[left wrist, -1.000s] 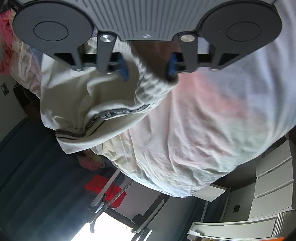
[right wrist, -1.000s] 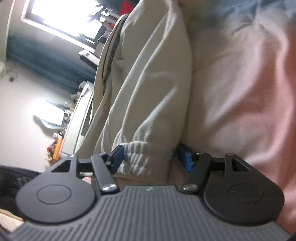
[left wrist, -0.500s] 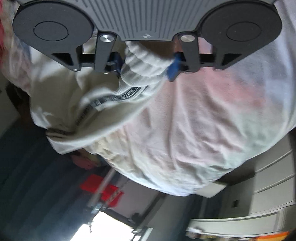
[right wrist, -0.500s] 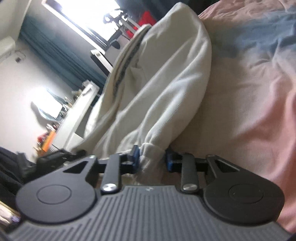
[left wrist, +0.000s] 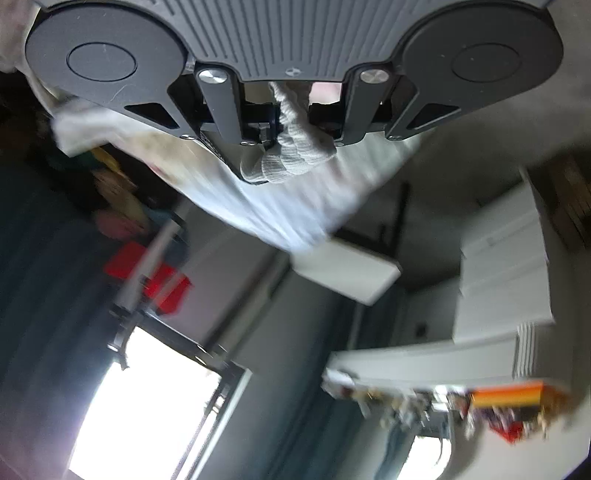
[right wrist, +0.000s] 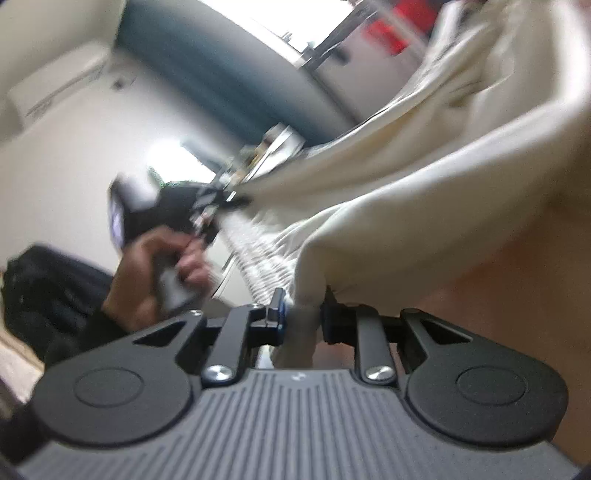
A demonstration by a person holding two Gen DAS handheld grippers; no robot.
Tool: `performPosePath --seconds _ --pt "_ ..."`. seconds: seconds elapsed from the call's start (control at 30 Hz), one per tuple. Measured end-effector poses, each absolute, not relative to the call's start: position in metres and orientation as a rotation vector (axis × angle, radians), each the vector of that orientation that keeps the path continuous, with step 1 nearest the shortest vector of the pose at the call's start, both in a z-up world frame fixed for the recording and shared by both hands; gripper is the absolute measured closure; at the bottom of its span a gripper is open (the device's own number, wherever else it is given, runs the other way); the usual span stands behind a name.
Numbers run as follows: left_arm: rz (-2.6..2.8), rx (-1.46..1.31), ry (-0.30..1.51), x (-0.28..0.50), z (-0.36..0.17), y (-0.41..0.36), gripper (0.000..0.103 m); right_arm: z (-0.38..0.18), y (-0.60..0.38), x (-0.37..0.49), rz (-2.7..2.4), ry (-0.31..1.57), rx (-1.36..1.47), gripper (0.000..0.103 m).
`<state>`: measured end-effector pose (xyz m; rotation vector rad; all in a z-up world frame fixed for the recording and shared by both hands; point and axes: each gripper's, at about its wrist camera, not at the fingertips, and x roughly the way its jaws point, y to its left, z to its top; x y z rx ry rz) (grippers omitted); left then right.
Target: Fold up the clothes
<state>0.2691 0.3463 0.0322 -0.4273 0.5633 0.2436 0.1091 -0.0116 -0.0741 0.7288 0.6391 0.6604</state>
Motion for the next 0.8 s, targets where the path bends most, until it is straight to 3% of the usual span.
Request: performPosePath --seconds 0.23,0.4,0.5,0.6,0.67,0.73,0.8 --pt "0.327 -0.338 0.692 0.376 -0.033 0.395 0.088 -0.106 0.068 0.204 0.778 0.773 0.638 0.081" --pt "0.294 -0.319 0.735 0.395 -0.065 0.401 0.085 -0.111 0.063 0.223 0.829 0.832 0.65 0.078" --pt "0.289 -0.295 0.709 0.385 -0.056 0.394 0.083 -0.101 0.061 0.215 0.824 0.848 0.579 0.077" --pt "0.292 -0.272 0.677 0.37 -0.039 0.386 0.072 -0.083 0.07 0.2 0.795 0.795 0.409 0.07" --pt "0.286 -0.26 0.662 0.356 -0.03 0.375 0.054 -0.072 0.065 0.187 0.776 0.771 0.359 0.065" --pt "0.292 -0.22 0.648 0.34 -0.022 0.36 0.044 -0.063 0.057 0.176 0.757 0.753 0.343 0.058" --pt "0.309 -0.172 0.615 0.318 -0.011 0.344 0.032 -0.059 0.051 0.169 0.727 0.726 0.329 0.039"
